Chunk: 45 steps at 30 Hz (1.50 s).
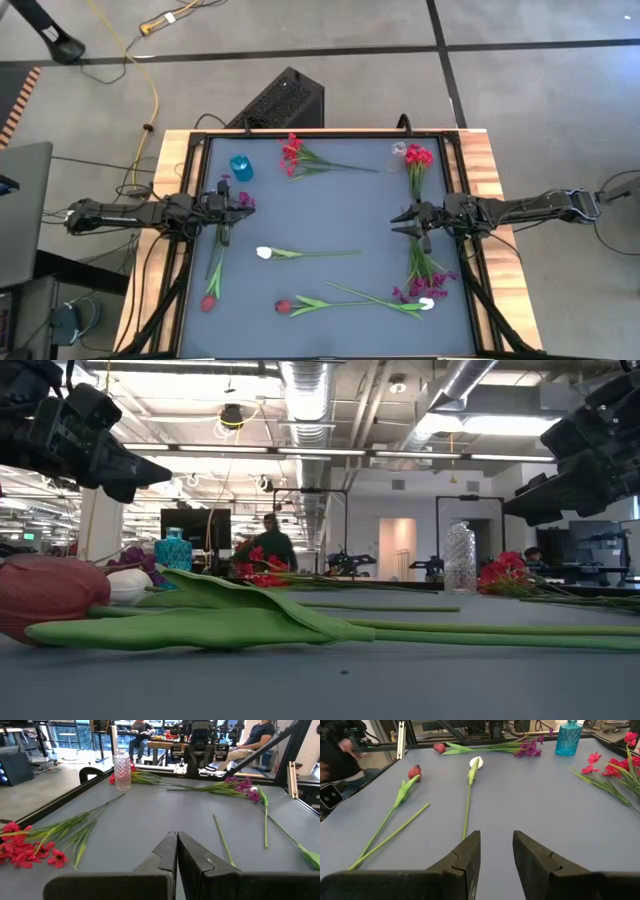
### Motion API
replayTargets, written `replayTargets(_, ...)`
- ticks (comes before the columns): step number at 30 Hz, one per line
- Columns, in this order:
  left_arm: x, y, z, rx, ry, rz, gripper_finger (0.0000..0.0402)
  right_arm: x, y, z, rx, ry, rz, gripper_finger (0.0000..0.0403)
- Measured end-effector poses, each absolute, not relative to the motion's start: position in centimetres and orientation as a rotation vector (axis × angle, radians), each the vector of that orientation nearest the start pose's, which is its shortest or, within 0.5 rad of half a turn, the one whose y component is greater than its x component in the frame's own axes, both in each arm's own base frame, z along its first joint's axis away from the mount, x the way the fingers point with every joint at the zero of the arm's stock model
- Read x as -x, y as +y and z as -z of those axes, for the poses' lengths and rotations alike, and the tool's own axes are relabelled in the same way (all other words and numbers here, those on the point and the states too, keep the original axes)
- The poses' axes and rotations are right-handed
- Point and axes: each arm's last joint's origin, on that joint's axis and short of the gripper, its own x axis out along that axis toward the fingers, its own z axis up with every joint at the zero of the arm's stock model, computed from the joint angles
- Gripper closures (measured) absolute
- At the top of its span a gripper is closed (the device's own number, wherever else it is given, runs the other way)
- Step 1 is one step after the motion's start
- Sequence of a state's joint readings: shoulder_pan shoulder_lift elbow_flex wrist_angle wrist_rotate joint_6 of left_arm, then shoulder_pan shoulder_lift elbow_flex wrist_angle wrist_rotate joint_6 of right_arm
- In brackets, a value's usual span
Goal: Sort flowers into vase by color
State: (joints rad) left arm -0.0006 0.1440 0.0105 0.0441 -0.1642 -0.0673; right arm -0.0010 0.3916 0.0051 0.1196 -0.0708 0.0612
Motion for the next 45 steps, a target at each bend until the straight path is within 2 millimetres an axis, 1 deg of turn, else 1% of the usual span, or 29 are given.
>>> replayTargets(19, -10.5, 0.5, -16.0, 0.077, 0.082, -0.167, 0.0401, -11.9, 0.2, -14.2, -0.07, 0.269, -0.061, 0.0261)
replayTargets(22, -10.5, 0.5, -16.0, 0.157, 0.075, -0.17, 0.0401, -11.9, 0.2, -14.2, -0.07, 0.269, -0.061, 0.0261)
replayTargets(24, -10.5, 0.5, -16.0, 0.265, 0.066, -0.174, 0.0401, -11.9, 0.2, -14.2, -0.07, 0.269, -0.062, 0.0261)
replayTargets(26, -10.5, 0.5, -16.0, 0.365, 0.057, -0.18, 0.0401, -11.9, 0.2, -14.2, -0.023, 0.268, -0.06, 0.0261)
replayTargets(31, -10.5, 0.6, -16.0, 0.421, 0.035, -0.227, 0.0401, -11.9, 0.1, -14.2, 0.104, 0.264, -0.063, 0.0261)
replayTargets(35, -10.5, 0.7, -16.1, 0.479, 0.021, -0.243, 0.0401, -11.9, 0.1, -14.2, 0.165, 0.262, -0.071, 0.0261)
replayTargets(37, -10.5, 0.6, -16.1, 0.479, 0.026, -0.226, 0.0401, -11.9, 0.1, -14.2, 0.181, 0.26, -0.073, 0.0261)
replayTargets(41, -10.6, 0.3, -16.1, 0.485, 0.049, -0.115, 0.0401, -12.0, 0.1, -14.5, 0.172, 0.231, -0.068, 0.0261)
replayTargets(45, -10.6, 0.0, -16.5, 0.514, 0.026, -0.016, 0.0401, -12.2, 0.0, -16.2, 0.181, 0.058, -0.042, 0.0261)
